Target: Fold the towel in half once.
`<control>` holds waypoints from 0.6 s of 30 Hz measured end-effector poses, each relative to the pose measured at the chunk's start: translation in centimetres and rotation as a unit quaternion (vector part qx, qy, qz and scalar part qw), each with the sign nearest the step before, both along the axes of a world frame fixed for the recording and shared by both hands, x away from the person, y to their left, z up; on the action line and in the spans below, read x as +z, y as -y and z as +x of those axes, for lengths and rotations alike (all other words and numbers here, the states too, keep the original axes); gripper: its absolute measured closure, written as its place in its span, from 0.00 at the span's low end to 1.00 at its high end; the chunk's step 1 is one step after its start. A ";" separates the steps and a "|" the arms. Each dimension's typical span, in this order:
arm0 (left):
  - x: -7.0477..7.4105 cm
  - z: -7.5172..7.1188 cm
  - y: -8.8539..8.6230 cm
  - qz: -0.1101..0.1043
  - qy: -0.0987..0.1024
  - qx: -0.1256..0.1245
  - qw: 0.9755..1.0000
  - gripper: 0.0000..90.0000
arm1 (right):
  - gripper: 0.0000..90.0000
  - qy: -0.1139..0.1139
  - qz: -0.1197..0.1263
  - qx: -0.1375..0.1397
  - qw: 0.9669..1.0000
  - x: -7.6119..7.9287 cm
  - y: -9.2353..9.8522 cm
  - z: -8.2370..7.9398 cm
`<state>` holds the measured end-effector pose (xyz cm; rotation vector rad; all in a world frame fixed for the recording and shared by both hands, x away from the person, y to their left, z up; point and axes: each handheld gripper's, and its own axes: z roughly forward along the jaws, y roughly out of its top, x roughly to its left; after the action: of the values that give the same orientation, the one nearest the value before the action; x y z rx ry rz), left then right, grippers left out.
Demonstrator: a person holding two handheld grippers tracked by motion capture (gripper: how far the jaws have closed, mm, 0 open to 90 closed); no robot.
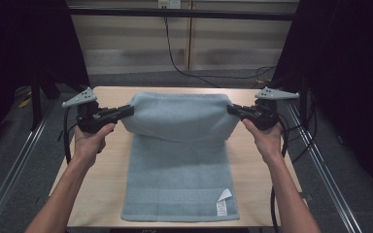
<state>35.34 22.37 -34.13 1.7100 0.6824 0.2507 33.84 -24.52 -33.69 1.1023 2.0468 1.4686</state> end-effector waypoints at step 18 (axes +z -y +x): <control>-12.5 -8.1 -1.1 0.079 -0.114 -0.061 0.988 0.93 | 0.92 -0.085 -0.042 0.069 0.993 -10.1 -1.2 -9.8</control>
<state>27.22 23.46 -46.68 1.9440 0.7369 0.0228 24.07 -23.32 -43.79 1.1057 2.3231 1.3777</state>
